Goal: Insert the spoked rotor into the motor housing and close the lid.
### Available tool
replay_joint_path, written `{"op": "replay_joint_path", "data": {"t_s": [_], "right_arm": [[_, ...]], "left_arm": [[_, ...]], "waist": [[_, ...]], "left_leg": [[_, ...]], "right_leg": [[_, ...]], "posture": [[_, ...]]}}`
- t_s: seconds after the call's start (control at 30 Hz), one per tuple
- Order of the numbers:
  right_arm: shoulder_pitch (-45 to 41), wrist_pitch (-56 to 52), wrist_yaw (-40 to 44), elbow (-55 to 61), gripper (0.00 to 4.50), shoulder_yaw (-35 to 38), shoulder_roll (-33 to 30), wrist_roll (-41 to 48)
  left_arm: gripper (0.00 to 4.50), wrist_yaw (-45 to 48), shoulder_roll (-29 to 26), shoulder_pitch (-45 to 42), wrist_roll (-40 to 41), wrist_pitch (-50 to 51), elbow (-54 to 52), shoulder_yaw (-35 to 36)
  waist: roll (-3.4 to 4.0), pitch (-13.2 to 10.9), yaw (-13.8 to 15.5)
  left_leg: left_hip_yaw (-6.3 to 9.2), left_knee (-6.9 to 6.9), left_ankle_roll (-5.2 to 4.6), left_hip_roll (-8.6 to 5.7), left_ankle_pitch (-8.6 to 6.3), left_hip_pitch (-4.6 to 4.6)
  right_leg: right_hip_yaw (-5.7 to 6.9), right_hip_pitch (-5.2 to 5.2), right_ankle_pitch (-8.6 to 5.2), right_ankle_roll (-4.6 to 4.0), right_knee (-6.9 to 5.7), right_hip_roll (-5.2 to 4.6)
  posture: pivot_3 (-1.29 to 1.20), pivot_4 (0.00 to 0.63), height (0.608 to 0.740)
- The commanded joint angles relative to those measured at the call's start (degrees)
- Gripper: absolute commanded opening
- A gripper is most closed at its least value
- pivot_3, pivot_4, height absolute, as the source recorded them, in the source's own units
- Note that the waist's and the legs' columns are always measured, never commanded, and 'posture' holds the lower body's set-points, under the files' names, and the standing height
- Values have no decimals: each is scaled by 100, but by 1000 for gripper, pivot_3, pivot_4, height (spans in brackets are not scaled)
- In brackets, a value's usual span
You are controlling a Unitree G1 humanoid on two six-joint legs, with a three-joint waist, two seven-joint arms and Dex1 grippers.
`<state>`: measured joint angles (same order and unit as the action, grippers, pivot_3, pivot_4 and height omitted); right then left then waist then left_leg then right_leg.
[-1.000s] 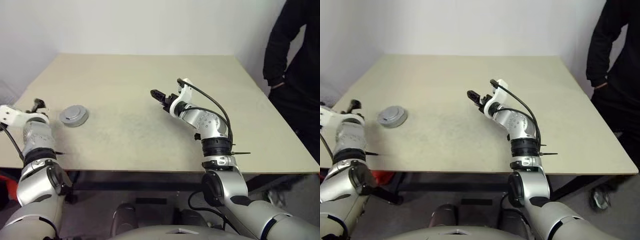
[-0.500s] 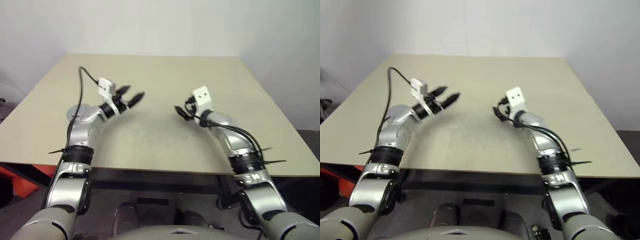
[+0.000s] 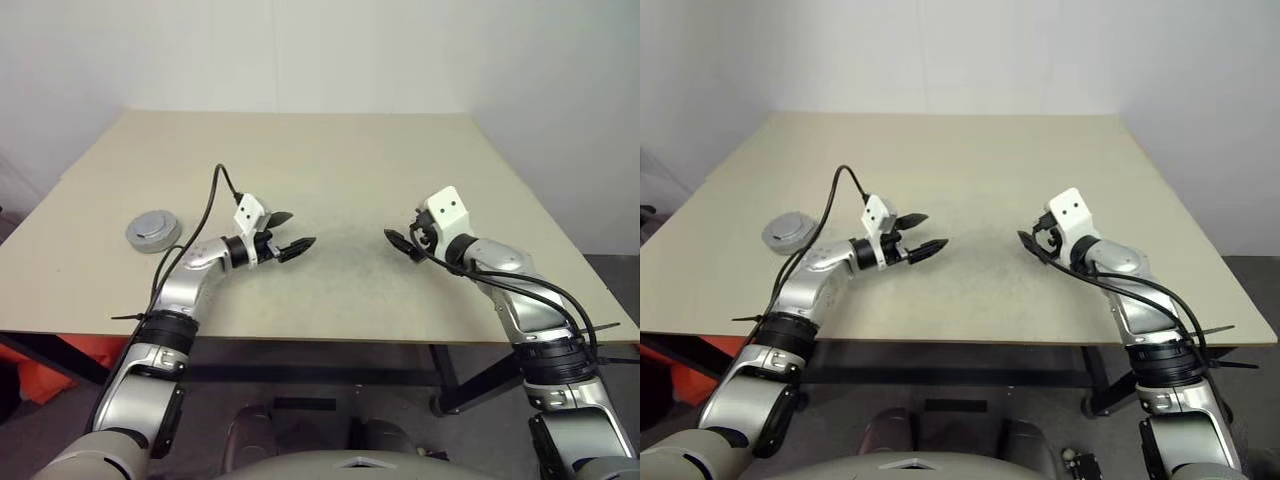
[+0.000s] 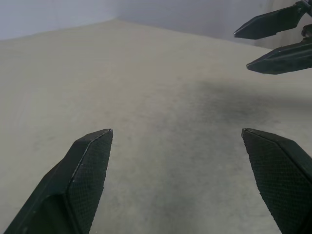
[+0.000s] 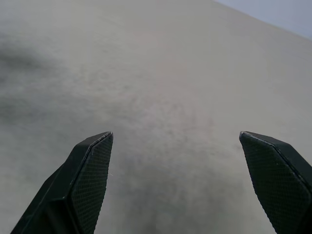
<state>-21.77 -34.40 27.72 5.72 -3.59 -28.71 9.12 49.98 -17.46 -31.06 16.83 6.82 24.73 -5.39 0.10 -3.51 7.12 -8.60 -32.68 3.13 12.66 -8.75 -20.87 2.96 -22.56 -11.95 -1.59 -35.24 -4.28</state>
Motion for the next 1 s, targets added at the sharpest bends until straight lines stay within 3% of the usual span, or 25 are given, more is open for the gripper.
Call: {"op": "replay_joint_path", "data": {"t_s": [0.03, 1.0], "right_arm": [[-184, 17, -55, 226, 4305, 15, 42, -76], [-478, 365, -597, -453, 4305, 67, 510, -372]], "left_arm": [[4469, -18, 16, -124, -97, -64, -173, 36], [4469, -170, 213, 217, -290, 39, -487, 3]], "waist": [[0, 0, 4], [3, 1, -1]], "left_leg": [[0, 0, 0, 0, 0, -1], [-1, -4, -6, 1, -4, -6]], "right_leg": [[0, 0, 0, 0, -1, 0], [0, 0, 4, -8, 0, 0]], "posture": [[0, 0, 740], [0, 0, 740]]}}
